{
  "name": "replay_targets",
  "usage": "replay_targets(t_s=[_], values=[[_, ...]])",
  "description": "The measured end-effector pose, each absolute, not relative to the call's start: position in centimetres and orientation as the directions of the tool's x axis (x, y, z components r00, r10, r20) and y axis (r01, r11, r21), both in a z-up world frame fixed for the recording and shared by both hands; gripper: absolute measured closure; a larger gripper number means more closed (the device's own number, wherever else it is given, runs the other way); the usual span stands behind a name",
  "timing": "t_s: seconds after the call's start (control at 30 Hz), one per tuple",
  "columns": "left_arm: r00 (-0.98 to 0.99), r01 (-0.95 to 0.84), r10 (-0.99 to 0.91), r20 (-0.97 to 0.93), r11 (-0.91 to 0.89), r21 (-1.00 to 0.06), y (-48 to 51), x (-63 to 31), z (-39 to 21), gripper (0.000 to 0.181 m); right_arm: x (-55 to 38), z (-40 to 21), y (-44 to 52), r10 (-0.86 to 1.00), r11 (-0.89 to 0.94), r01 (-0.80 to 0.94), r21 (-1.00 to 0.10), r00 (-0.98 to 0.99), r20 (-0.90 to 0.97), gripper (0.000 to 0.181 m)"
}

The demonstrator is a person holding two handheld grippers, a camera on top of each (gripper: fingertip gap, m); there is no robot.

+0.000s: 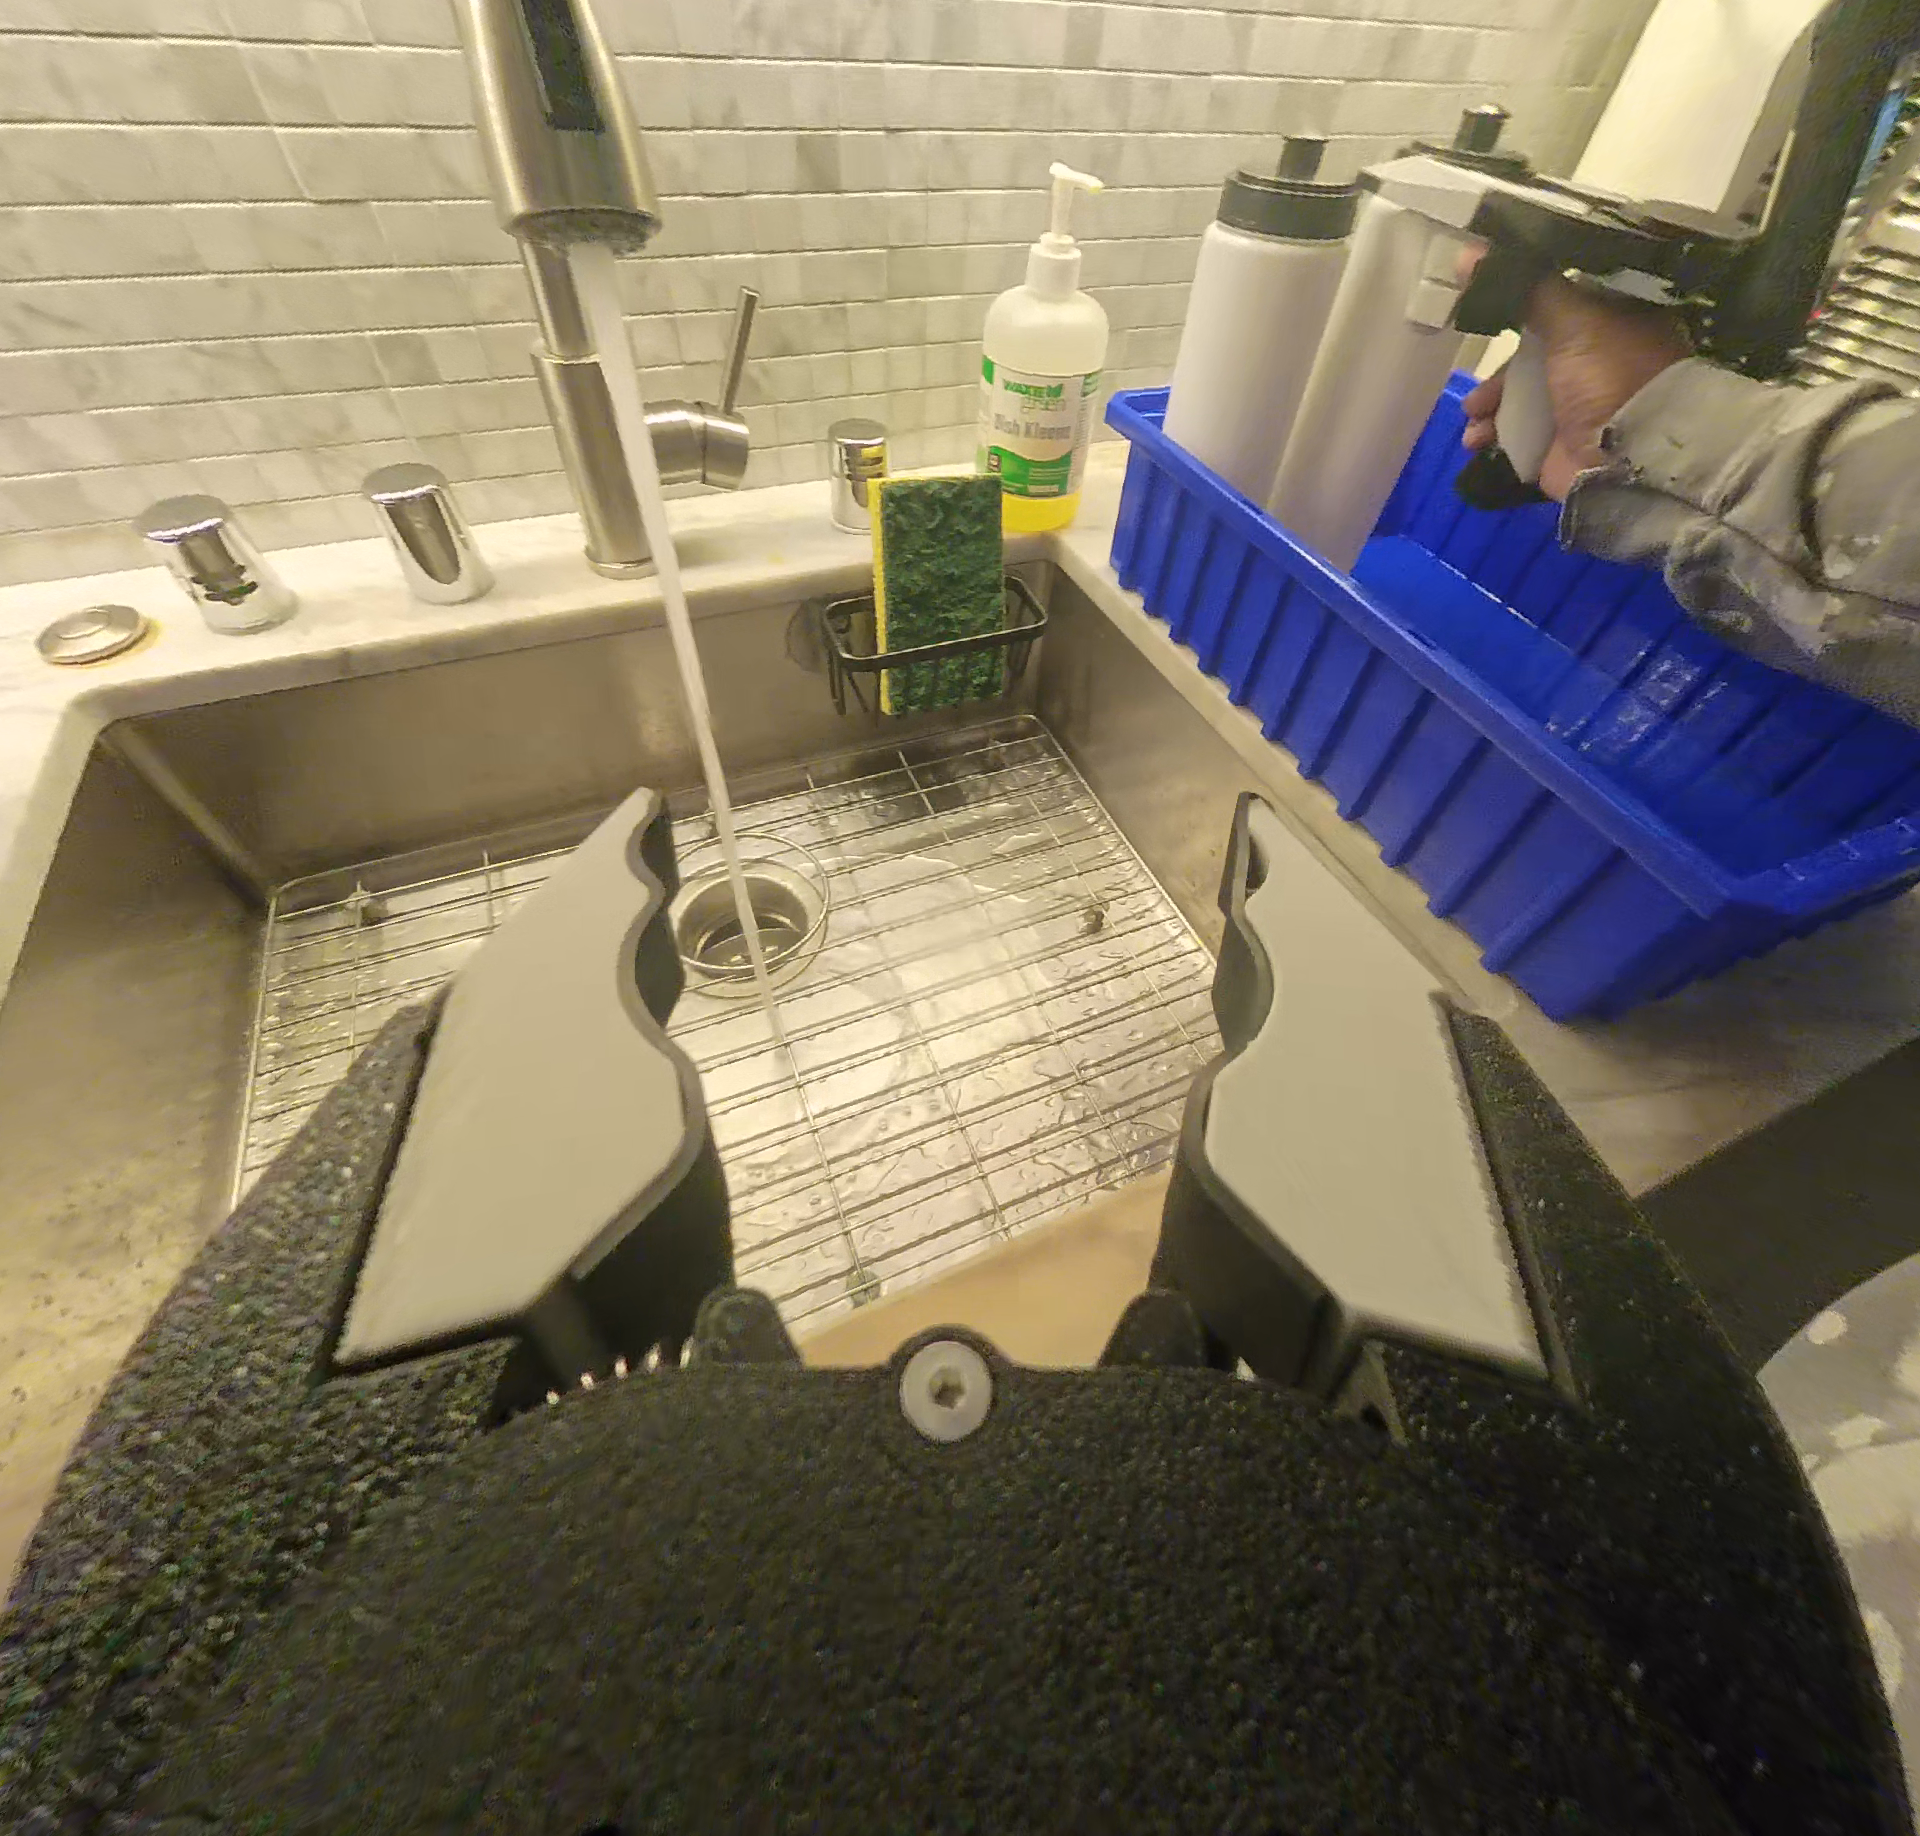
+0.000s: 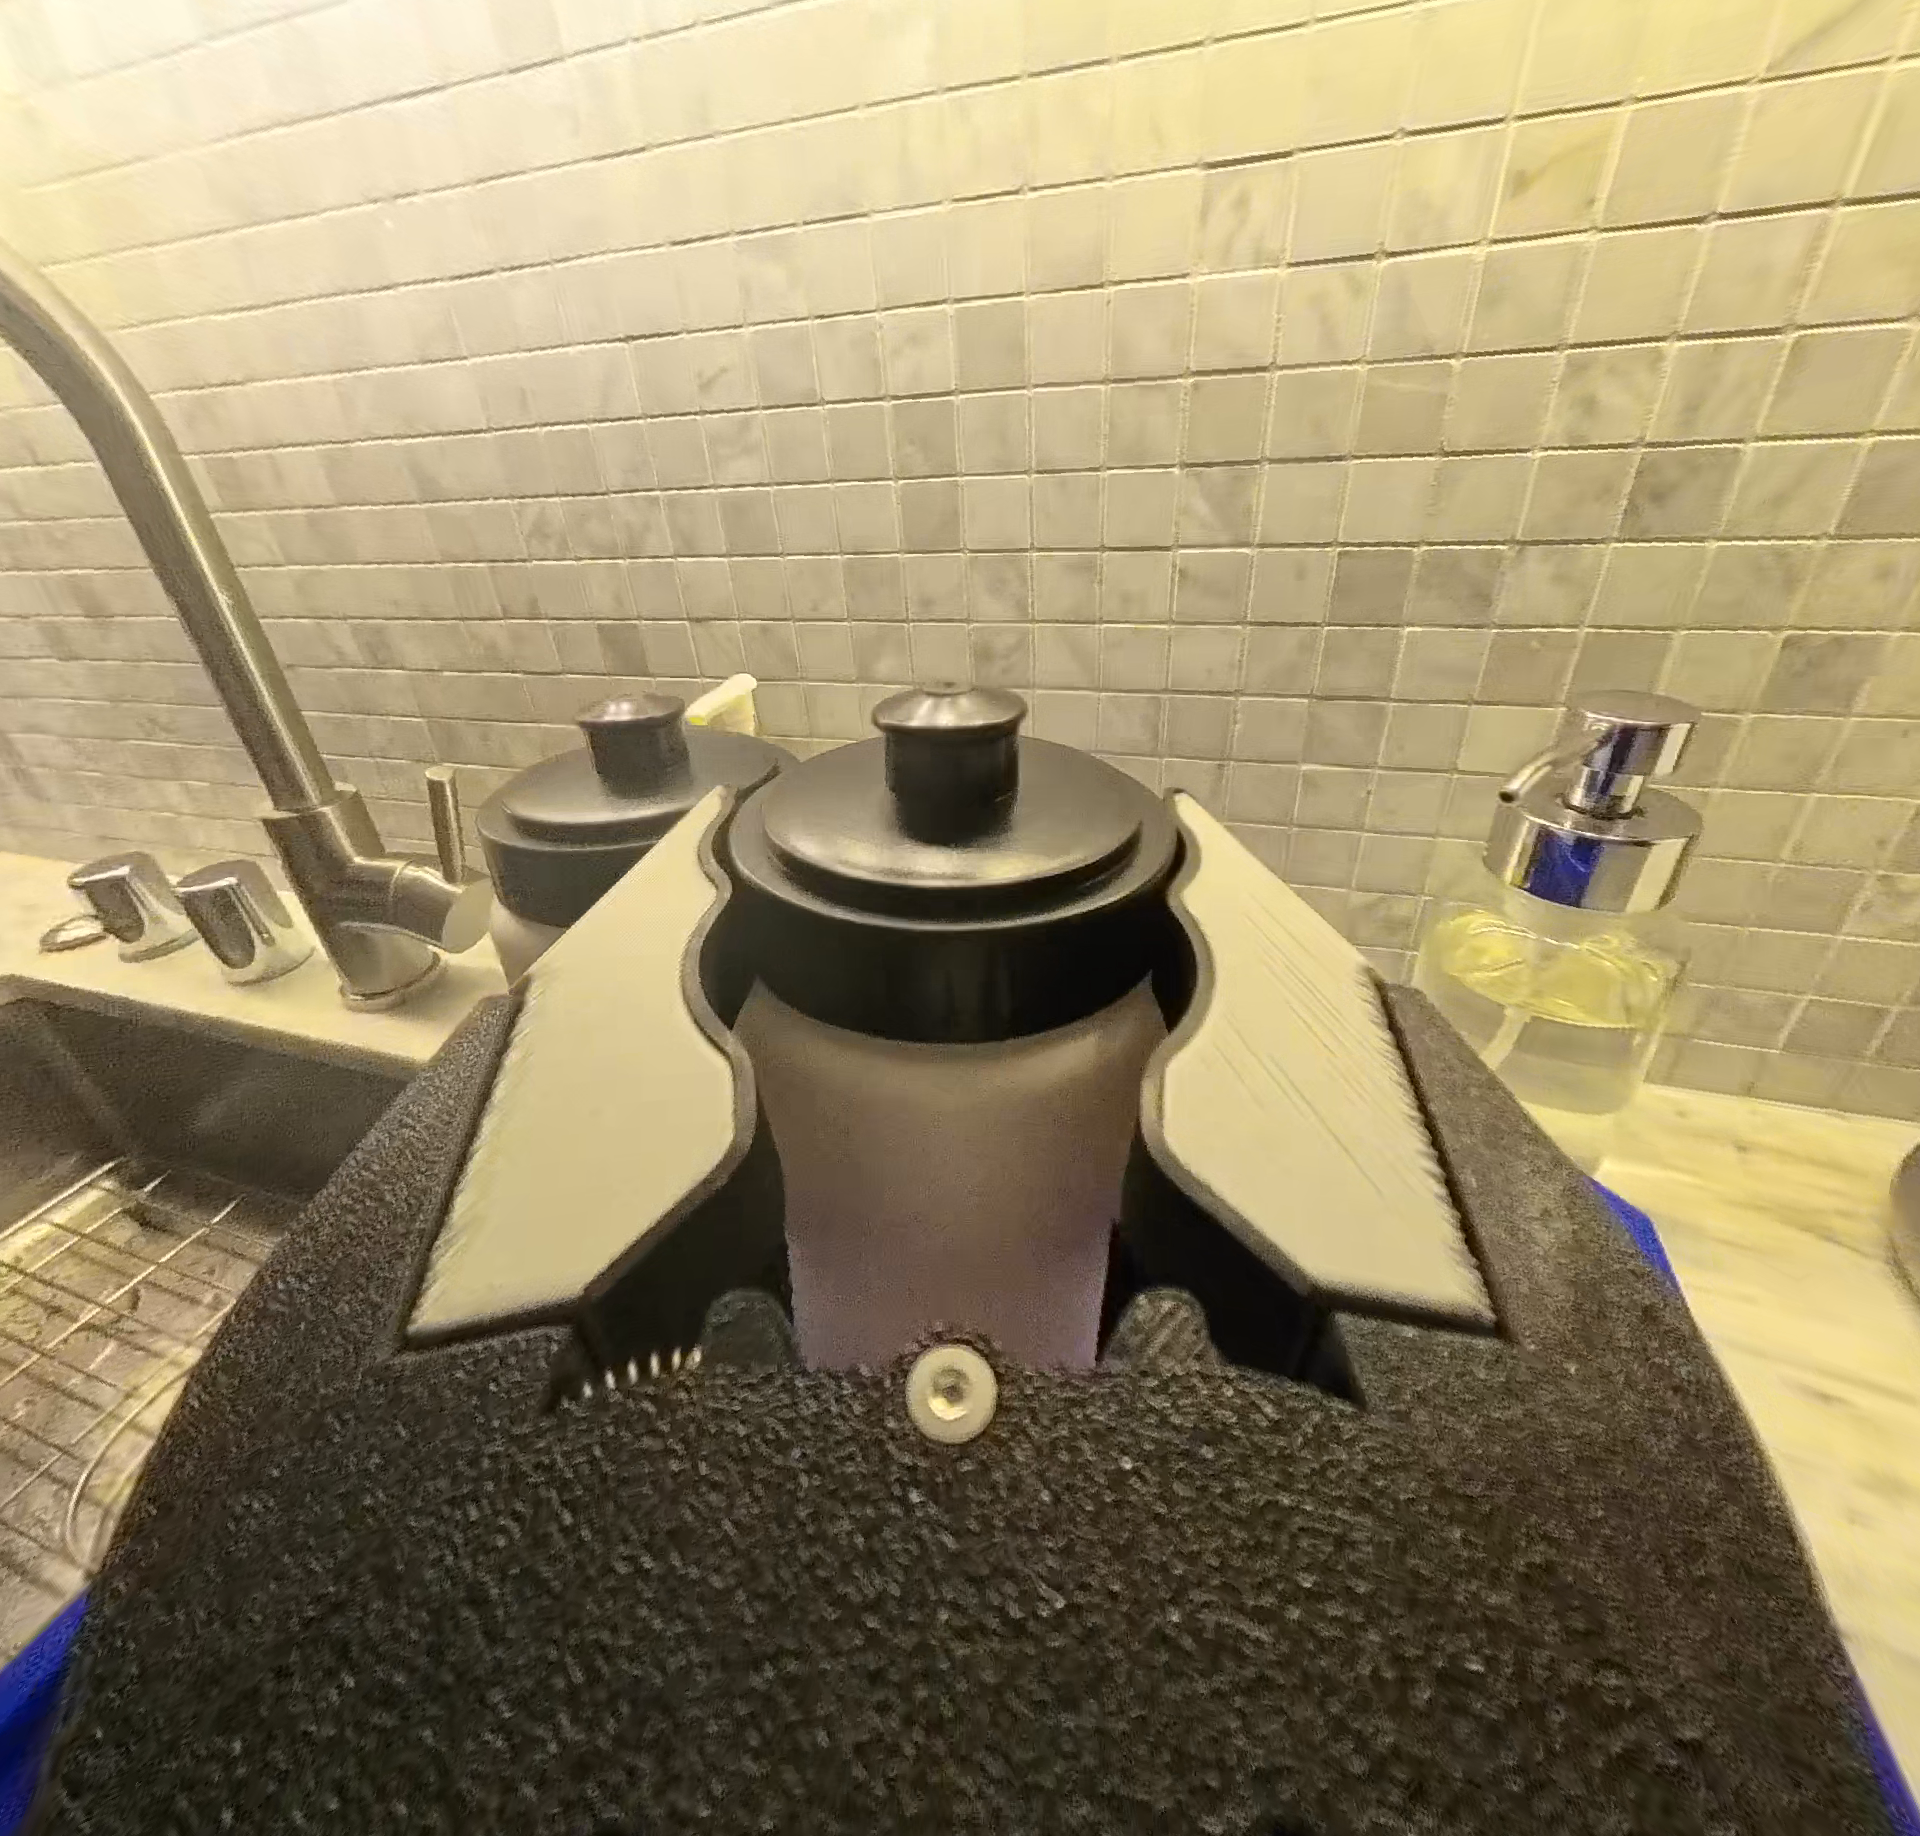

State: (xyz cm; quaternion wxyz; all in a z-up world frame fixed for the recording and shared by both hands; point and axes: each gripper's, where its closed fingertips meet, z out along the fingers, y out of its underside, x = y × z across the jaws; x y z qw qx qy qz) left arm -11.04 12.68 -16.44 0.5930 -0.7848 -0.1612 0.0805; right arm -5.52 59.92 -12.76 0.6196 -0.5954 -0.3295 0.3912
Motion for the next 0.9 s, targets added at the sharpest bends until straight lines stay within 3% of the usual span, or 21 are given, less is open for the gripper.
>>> replay_targets(t_s=[0.27, 0.57, 0.73, 0.9], values=[[0.929, 0.172, 0.365, 0.06, -0.282, -0.944, 11.7, -11.8, -16.8, 0.078, -5.9, -13.9, 61.9, 0.875, 0.014, -0.019, -1.0, 0.484, 0.003, 0.103], [0.935, 0.199, 0.346, 0.078, -0.329, -0.923, 12.5, -11.3, -17.6, 0.078, -5.4, -13.8, 62.8, 0.858, 0.024, -0.084, -0.996, 0.513, -0.023, 0.102], [0.926, 0.241, 0.354, 0.133, -0.283, -0.928, 13.1, -11.8, -17.3, 0.075, -3.3, -12.4, 62.5, 0.839, 0.01, -0.066, -0.998, 0.543, -0.027, 0.091], [0.914, 0.248, 0.375, 0.153, -0.22, -0.944, 12.7, -13.1, -17.1, 0.074, 1.2, -10.1, 57.8, 0.839, 0.033, -0.031, -0.999, 0.544, 0.011, 0.099]])
